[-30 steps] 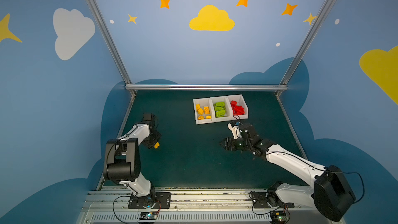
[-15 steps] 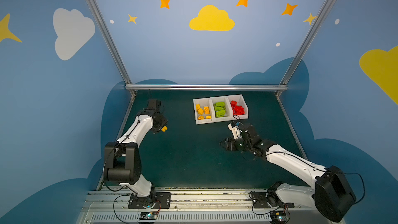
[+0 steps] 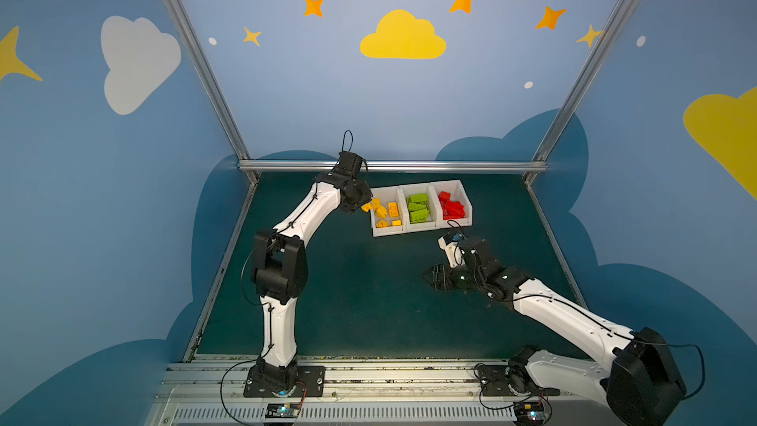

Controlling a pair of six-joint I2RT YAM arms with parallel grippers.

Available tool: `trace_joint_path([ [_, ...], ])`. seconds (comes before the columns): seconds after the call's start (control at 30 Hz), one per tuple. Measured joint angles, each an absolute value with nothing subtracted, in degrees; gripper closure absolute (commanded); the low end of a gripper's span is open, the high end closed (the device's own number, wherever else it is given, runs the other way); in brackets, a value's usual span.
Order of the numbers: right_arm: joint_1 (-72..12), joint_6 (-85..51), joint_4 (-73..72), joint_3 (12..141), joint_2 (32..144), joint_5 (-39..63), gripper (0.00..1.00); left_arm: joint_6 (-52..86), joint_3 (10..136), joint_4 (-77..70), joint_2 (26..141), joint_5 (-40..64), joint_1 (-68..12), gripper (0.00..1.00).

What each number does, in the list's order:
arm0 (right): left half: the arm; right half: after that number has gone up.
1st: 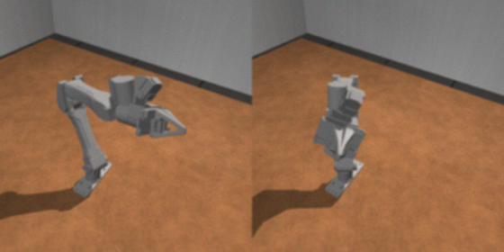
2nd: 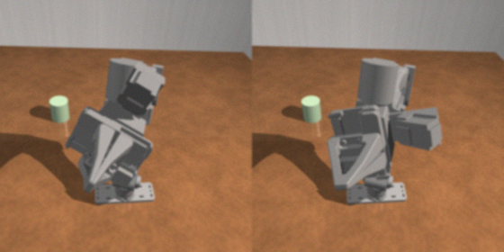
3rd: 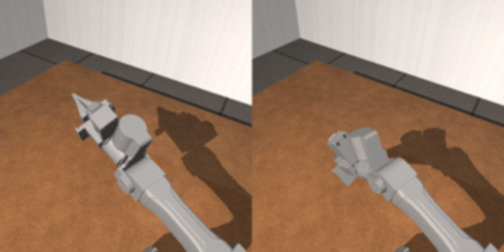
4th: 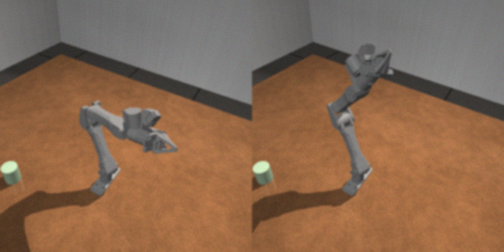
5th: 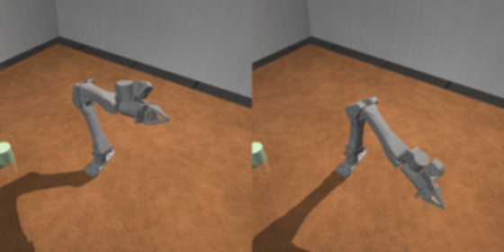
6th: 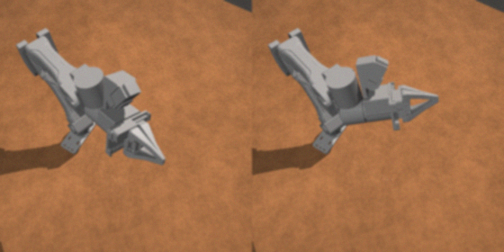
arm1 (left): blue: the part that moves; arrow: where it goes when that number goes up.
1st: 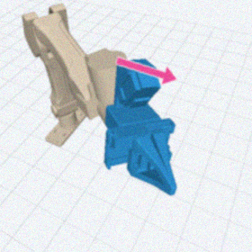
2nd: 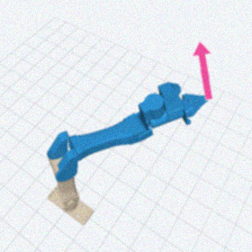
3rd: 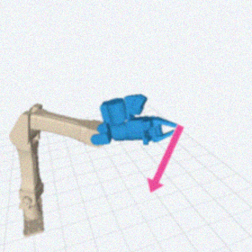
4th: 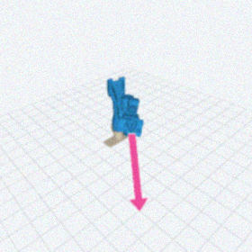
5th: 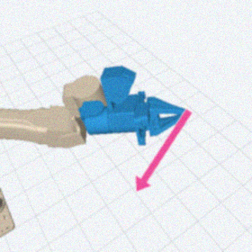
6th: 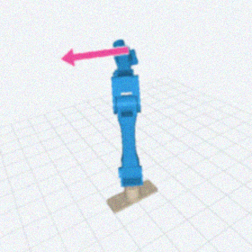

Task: Sort the legos into containers by color
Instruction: Place the lego in the container.

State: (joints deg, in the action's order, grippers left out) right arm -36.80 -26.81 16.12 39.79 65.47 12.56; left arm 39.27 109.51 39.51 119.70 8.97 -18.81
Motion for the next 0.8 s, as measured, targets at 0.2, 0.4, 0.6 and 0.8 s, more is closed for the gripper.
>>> trace_joint_path([
  [0.2,-36.6,-26.9,19.7,39.8,62.0,10.1,0.30,39.4,126.2,41.4,133.5,13.0,-20.1,0.65],
  [0.4,-36.5,-27.0,22.1,39.8,60.3,7.9,0.27,39.7,142.2,45.6,144.1,14.8,-21.6,0.60],
  [0.6,-36.2,-27.0,23.6,39.8,60.2,6.5,0.22,39.4,146.0,47.9,146.1,15.4,-22.1,0.46],
  [0.8,-35.3,-26.3,25.5,40.2,59.4,2.7,0.13,38.0,145.9,49.6,144.9,14.8,-21.9,0.30],
])
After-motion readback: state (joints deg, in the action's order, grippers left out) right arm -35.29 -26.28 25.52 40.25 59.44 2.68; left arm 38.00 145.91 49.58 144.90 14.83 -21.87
